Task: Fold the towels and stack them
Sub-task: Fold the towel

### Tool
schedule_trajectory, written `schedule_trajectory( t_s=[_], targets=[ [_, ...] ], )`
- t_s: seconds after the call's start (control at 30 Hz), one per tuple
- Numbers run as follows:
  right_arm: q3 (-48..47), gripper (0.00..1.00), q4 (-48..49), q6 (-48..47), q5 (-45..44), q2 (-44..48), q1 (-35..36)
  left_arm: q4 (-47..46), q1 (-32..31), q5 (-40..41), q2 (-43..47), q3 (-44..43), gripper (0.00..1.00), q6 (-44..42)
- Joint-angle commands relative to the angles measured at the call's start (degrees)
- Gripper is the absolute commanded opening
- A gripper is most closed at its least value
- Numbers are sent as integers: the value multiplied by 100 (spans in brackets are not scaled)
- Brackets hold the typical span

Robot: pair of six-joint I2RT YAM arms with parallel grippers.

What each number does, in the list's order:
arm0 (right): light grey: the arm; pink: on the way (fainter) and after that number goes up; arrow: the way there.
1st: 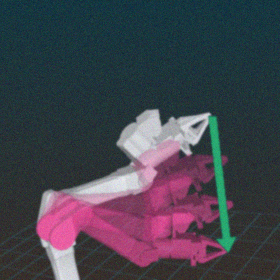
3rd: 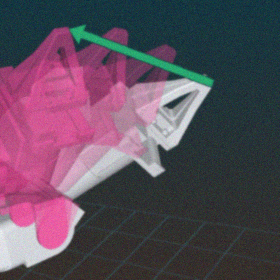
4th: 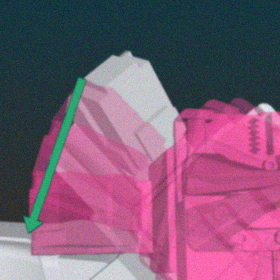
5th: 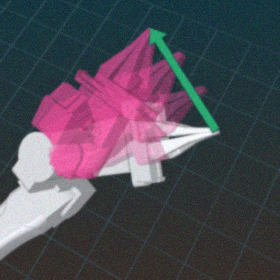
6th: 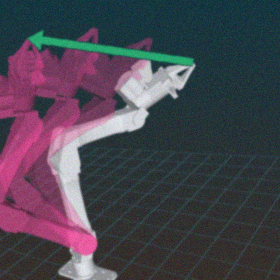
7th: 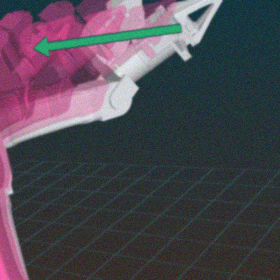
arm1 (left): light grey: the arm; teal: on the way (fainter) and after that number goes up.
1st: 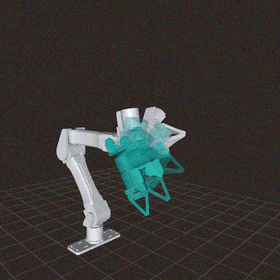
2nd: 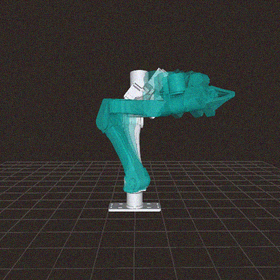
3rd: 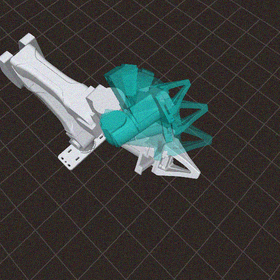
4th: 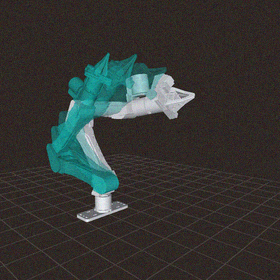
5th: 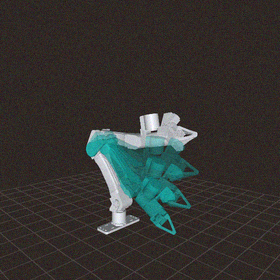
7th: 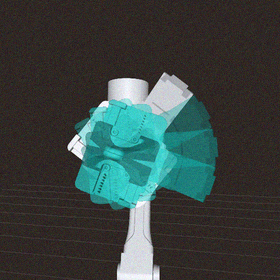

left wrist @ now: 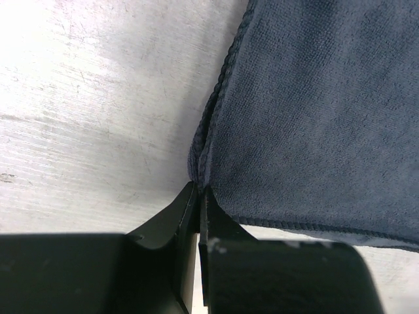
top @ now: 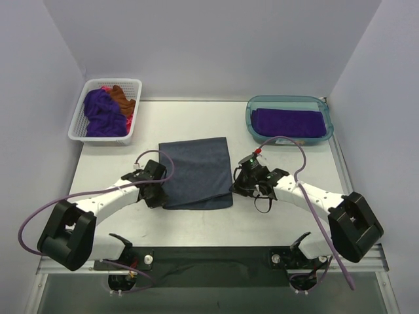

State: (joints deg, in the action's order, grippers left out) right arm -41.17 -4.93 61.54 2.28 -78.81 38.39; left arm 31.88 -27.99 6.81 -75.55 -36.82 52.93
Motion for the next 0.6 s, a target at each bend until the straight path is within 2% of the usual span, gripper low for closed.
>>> schedule_trajectory(
  t_s=[0.0,0.2,0.3,0.57],
  targets=[
    [-190,0,-456,147,-202,365,142,-182,135,-153,119,131,7,-2],
    [46,0,-782,490,-457,647,371,-182,320,-241,286,245,6,-63],
    [301,0,-720,639,-387,481,415,-191,364,-276,286,272,6,-81],
    [838,0,-52,930,-264,-38,450,-279,461,-435,330,430,6,-54]
  ],
)
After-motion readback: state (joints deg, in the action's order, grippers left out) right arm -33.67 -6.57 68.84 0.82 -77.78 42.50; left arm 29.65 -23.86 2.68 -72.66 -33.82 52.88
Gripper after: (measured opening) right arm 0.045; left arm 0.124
